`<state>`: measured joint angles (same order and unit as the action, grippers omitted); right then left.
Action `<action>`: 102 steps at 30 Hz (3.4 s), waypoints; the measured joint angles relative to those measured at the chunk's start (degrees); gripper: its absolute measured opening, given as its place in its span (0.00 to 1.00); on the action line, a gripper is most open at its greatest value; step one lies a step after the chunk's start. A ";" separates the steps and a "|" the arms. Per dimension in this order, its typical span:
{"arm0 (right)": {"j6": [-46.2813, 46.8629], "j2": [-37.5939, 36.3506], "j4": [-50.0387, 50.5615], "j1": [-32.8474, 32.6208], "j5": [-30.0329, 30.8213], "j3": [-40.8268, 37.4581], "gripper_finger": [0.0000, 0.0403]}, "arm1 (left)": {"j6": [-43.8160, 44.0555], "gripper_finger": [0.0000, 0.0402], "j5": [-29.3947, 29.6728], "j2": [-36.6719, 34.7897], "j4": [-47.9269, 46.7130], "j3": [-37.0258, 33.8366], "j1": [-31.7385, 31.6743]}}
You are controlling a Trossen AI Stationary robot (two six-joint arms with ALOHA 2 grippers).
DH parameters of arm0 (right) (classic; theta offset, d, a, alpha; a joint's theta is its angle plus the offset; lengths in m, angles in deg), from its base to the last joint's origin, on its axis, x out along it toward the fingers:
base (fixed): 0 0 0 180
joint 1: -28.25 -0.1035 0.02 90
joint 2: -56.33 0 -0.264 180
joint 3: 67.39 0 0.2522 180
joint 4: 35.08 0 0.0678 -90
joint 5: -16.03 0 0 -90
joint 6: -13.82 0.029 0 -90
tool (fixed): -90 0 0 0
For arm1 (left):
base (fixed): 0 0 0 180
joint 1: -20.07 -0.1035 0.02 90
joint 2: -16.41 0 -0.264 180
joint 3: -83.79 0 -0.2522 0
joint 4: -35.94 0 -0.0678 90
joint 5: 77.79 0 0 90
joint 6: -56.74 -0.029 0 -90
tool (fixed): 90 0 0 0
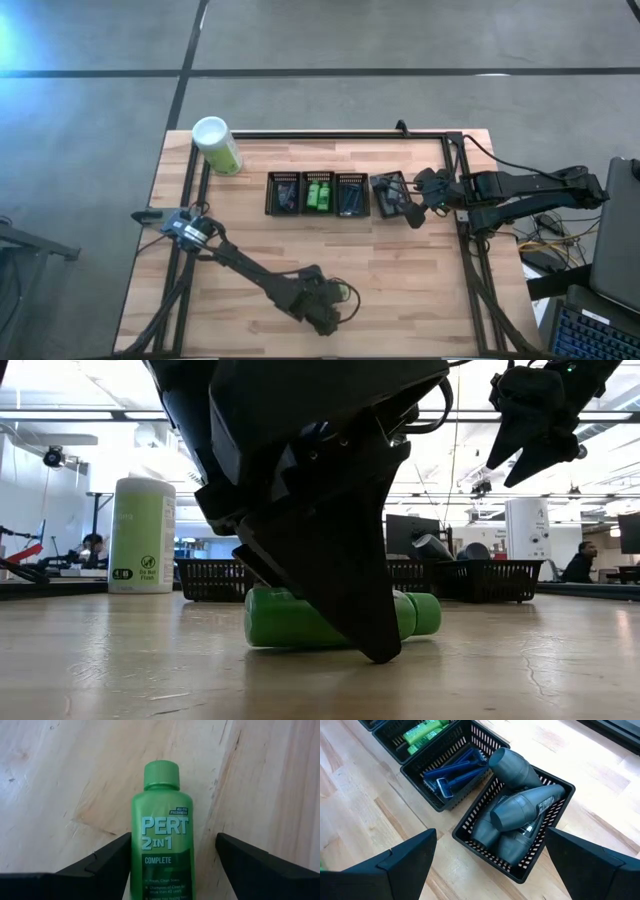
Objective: Pick & Place Travel size toiletries
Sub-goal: Put the green shampoo into the middle left black bin, then return to Home Position
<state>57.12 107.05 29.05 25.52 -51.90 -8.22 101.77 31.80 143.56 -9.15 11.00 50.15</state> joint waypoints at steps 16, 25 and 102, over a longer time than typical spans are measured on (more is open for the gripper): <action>0.00 0.00 0.09 0.01 0.00 0.00 0.91 | -0.45 0.61 -2.60 -0.11 1.44 -2.80 -0.31; 0.04 0.00 0.24 0.01 0.00 -0.07 0.91 | -0.27 0.41 -2.93 -0.13 1.47 -2.66 -0.66; -0.54 -0.02 1.21 0.00 -0.20 -0.11 0.91 | 4.61 0.65 3.18 -34.74 -7.06 -13.99 -31.16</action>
<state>56.59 107.03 30.27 25.52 -52.10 -8.33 106.38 34.98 108.82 -16.21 -2.99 18.99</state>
